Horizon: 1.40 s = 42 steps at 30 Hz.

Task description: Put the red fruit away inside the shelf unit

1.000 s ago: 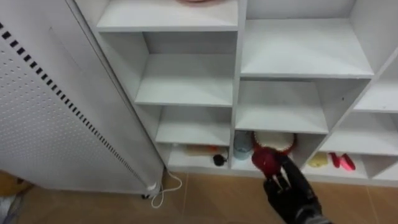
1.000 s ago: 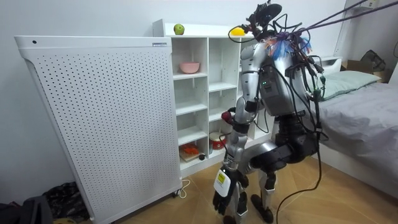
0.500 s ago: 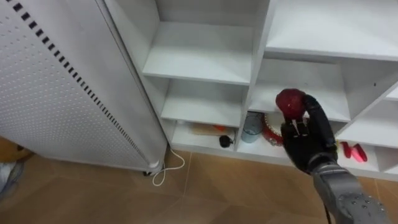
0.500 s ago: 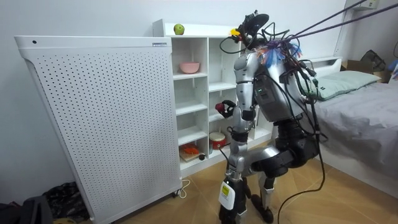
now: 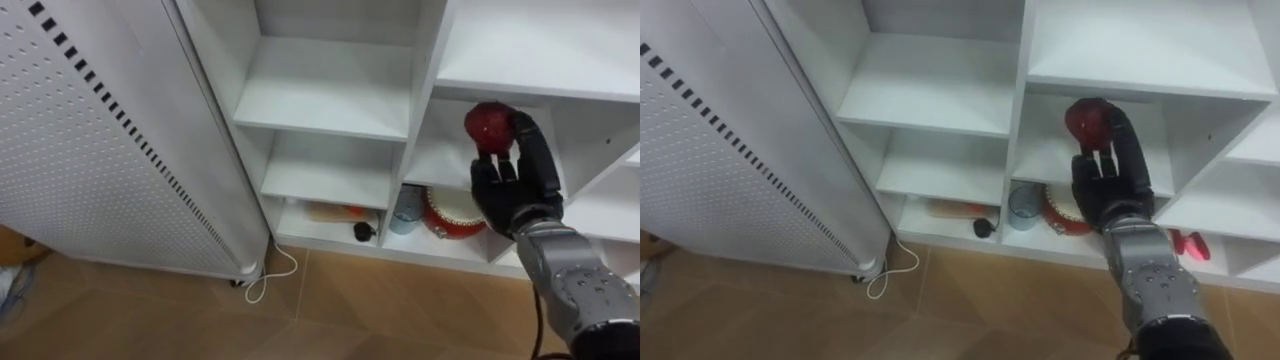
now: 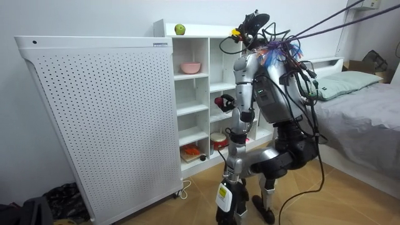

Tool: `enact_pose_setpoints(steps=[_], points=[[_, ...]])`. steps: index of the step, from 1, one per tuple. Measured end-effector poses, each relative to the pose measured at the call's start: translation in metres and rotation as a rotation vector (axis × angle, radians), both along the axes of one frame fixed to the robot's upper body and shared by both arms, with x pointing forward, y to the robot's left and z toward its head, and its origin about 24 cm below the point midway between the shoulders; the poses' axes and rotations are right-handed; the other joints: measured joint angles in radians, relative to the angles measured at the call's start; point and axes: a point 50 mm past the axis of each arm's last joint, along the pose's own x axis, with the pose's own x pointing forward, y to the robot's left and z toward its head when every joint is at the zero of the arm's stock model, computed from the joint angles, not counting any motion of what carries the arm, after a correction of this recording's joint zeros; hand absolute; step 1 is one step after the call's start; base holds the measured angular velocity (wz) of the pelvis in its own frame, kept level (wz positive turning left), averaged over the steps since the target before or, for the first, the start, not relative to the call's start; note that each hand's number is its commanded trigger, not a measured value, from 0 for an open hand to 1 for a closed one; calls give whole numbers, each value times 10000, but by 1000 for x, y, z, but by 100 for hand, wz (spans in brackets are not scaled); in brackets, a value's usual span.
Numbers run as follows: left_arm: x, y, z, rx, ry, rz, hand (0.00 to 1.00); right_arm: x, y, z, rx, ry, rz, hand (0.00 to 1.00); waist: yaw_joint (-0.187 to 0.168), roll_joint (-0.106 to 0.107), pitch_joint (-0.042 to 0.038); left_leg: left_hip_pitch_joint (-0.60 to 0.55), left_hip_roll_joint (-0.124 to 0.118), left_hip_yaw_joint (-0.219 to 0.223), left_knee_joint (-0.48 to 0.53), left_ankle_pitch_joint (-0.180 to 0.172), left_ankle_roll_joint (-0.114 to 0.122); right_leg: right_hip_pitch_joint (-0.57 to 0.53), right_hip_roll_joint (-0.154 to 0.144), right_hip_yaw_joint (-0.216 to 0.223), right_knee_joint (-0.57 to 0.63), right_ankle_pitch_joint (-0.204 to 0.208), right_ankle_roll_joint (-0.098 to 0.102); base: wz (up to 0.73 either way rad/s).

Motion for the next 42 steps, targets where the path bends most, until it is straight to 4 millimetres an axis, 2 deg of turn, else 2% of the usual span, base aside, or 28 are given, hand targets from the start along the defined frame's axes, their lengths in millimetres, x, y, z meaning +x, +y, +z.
enact_pose_setpoints(steps=[9,13,20,24,30,35,38,40,42], points=[[-1,2,0,477,143,-715,0,-4,-23,6,69,621,-961,0,232,95,-56,311,4,27,209,-21,11,259,15,105,171,-12,-10,-3],[-14,3,-4,449,432,-652,0,-5,-24,4,209,973,-1010,0,332,280,-167,790,13,102,87,-125,17,674,-6,138,121,-34,22,-1],[-31,3,-10,330,854,-584,0,-6,-24,0,449,1231,-1036,0,533,333,-160,1220,81,168,-106,-109,-6,1077,13,125,-50,-21,-4,-2],[-39,2,-12,394,1079,-789,0,-7,-26,-9,489,1581,-1134,0,553,374,-145,1644,73,168,-407,-80,12,1514,22,61,-349,8,49,0],[-40,2,-13,364,1156,-802,0,-14,-32,-33,589,1892,-1210,0,557,458,-124,2343,67,161,-1036,5,76,2250,108,-38,-1027,128,166,-1],[-41,2,-13,123,1246,-781,0,-26,-40,-65,688,2209,-1364,0,549,633,-99,3431,321,330,-1762,15,86,3396,410,-85,-1940,272,327,-9],[-37,3,-12,-114,1109,-460,0,-35,-49,-82,571,2564,-1387,0,478,641,-102,4143,340,564,-2528,152,116,3960,449,-63,-2569,407,385,-9],[-31,7,-9,-249,885,-106,0,-51,-60,-105,484,2818,-1600,0,277,656,-111,4712,301,528,-3114,378,122,4587,457,-174,-3094,468,479,15],[-28,8,-8,-425,754,149,0,-67,-65,-128,300,3384,-1559,0,149,648,-112,5197,285,536,-3500,403,113,5065,480,-237,-3459,480,525,2]])
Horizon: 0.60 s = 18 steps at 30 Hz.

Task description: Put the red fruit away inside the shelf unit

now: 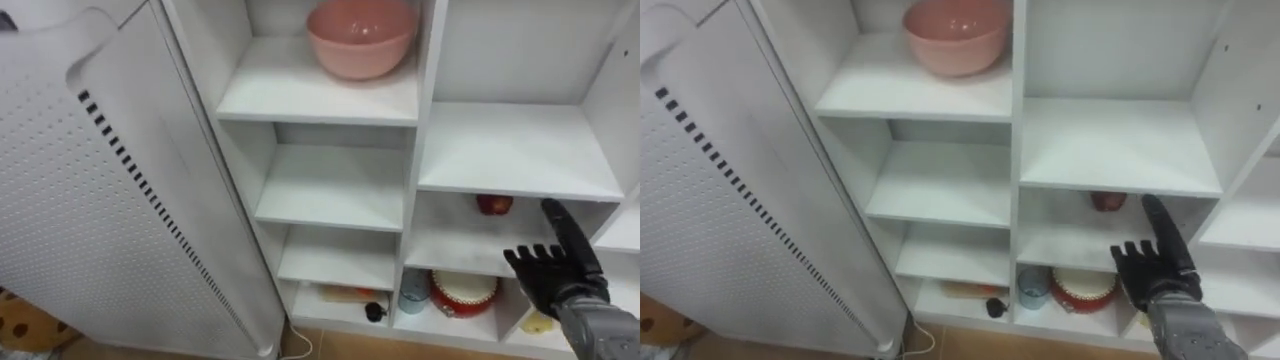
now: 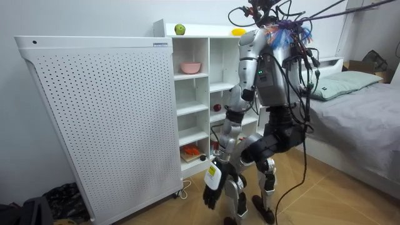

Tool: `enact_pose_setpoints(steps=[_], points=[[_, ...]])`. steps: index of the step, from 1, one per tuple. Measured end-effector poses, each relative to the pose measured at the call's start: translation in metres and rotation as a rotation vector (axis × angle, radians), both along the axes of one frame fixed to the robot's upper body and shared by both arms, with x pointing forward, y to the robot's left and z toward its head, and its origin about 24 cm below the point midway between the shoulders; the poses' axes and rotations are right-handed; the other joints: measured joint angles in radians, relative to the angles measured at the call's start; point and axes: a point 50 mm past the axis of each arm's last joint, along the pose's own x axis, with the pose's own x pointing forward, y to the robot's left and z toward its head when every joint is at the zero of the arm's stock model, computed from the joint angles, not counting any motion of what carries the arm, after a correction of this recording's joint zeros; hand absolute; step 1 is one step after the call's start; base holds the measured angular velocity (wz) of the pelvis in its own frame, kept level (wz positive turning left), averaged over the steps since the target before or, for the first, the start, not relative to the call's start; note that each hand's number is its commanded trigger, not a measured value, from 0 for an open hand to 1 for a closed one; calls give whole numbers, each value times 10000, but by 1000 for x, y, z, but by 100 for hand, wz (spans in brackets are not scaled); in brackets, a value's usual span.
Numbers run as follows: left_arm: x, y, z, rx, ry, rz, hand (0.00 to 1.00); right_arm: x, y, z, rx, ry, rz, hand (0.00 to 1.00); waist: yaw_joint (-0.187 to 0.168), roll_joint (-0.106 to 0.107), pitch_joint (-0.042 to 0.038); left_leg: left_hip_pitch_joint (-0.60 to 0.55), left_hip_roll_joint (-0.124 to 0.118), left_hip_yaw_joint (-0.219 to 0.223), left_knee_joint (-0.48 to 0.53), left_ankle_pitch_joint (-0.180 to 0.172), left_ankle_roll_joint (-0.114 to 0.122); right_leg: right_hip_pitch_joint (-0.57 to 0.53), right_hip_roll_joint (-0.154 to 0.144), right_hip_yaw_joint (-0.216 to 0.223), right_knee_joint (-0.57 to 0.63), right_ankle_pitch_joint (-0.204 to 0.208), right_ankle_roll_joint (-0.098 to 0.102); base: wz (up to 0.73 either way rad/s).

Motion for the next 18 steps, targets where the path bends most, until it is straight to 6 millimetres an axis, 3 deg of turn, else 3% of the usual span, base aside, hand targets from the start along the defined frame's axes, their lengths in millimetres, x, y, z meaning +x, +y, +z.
enact_pose_setpoints(steps=[3,5,8,9,11,13,16,18], points=[[4,2,1,-386,-219,405,0,-32,-6,-39,-519,1318,417,0,-177,11,-15,814,-18,74,-748,93,2,735,119,24,-701,99,152,-7],[6,7,3,-527,-381,606,0,-58,-10,-63,-861,2134,715,0,-269,69,-65,1228,26,76,-1034,111,-3,1247,231,-81,-1191,176,214,0],[6,12,5,-645,-486,798,0,-107,-14,-101,-1351,3961,1438,0,-495,104,-111,2142,-24,90,-1699,149,-7,2134,310,-142,-1761,239,330,0],[2,13,4,-717,-420,920,0,-128,-15,-115,-1547,4655,1753,0,-528,165,-228,2482,-74,88,-1961,159,-5,2488,412,-150,-2051,287,410,-10],[-2,16,3,-689,-367,1045,0,-160,-15,-132,-1825,5710,2426,0,-547,188,-296,3101,-102,104,-2393,177,-13,3068,520,-157,-2477,350,498,-12],[-10,21,3,-563,-329,1196,0,-201,-11,-150,-2057,7047,3493,0,-583,69,-463,3914,-133,159,-3024,273,-30,3766,588,-155,-2912,398,566,-6],[-26,29,2,-415,-290,1515,0,-244,-4,-165,-2098,8350,4564,0,-725,-134,-594,4975,-120,201,-3719,360,-45,4799,754,-164,-3626,470,663,-4],[-38,32,0,-234,-76,1407,0,-265,1,-172,-2045,9030,5096,0,-879,-253,-620,5531,-108,202,-3988,378,-72,5445,819,-260,-4025,507,710,4]])
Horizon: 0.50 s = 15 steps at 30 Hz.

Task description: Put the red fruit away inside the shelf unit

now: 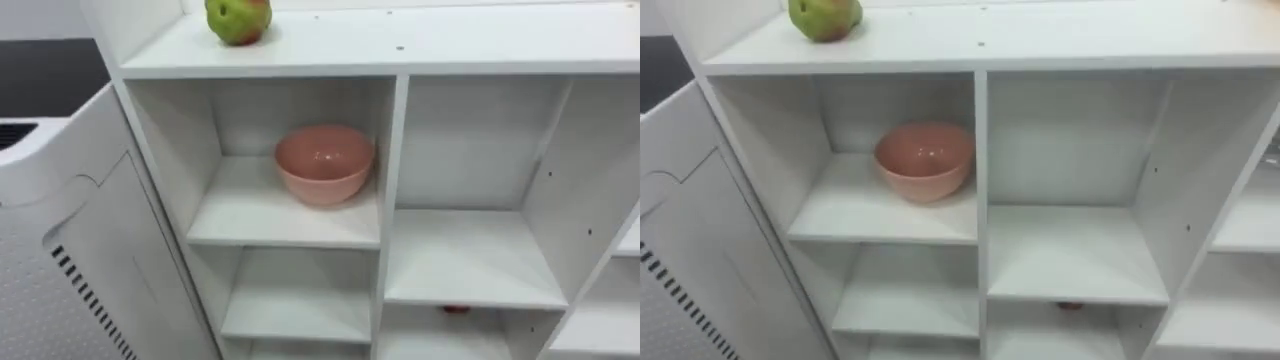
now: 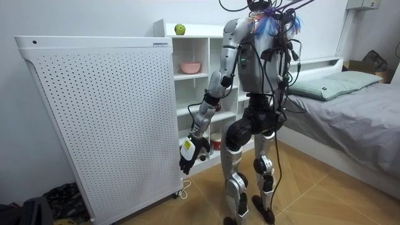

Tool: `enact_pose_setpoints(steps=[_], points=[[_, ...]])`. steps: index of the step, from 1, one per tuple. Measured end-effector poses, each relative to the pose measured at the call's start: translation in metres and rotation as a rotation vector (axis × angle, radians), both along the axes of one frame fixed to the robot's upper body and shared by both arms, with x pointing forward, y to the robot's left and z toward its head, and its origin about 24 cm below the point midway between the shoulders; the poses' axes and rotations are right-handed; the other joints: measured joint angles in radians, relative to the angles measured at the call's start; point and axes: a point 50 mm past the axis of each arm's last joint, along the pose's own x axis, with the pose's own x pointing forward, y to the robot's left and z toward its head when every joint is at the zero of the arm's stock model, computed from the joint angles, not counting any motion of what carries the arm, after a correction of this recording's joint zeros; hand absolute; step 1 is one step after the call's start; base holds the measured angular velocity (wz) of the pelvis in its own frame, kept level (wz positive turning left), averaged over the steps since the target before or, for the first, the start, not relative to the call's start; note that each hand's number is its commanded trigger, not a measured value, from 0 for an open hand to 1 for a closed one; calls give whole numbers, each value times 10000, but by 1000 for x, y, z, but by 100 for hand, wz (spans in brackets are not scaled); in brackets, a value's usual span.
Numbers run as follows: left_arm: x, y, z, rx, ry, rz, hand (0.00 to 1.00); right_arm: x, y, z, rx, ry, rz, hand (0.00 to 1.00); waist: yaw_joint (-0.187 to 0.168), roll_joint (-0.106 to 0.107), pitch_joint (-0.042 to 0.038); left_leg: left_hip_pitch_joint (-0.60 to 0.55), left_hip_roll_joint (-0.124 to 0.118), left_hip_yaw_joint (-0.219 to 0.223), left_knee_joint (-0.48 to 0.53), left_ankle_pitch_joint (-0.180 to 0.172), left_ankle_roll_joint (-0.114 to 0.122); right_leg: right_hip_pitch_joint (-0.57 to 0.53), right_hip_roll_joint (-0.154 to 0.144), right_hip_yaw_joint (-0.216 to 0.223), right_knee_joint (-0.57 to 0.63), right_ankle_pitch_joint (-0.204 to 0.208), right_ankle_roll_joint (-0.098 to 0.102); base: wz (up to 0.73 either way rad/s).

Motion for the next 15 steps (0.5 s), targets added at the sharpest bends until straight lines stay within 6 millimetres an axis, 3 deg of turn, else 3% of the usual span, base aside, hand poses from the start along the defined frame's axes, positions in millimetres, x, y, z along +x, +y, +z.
enact_pose_setpoints(steps=[3,7,12,15], points=[[-20,2,-2,117,318,-8,0,-27,9,-7,184,766,-79,0,-172,-92,-14,674,29,14,-255,0,0,822,141,16,-610,136,71,-2],[-38,5,-3,331,523,180,0,-52,17,-12,99,1840,849,0,-292,-48,41,1365,33,48,-525,-1,0,1563,255,118,-1124,296,143,-3],[-46,0,-6,186,536,853,0,-60,28,-16,-46,2616,2219,0,-312,-27,130,1738,59,292,-701,-1,0,1822,293,285,-1102,331,145,-7],[-55,-4,-8,313,775,849,0,-61,34,-18,-126,2858,3341,0,-383,-39,116,1856,85,304,-746,-10,-1,1903,333,344,-1093,368,136,-7]])
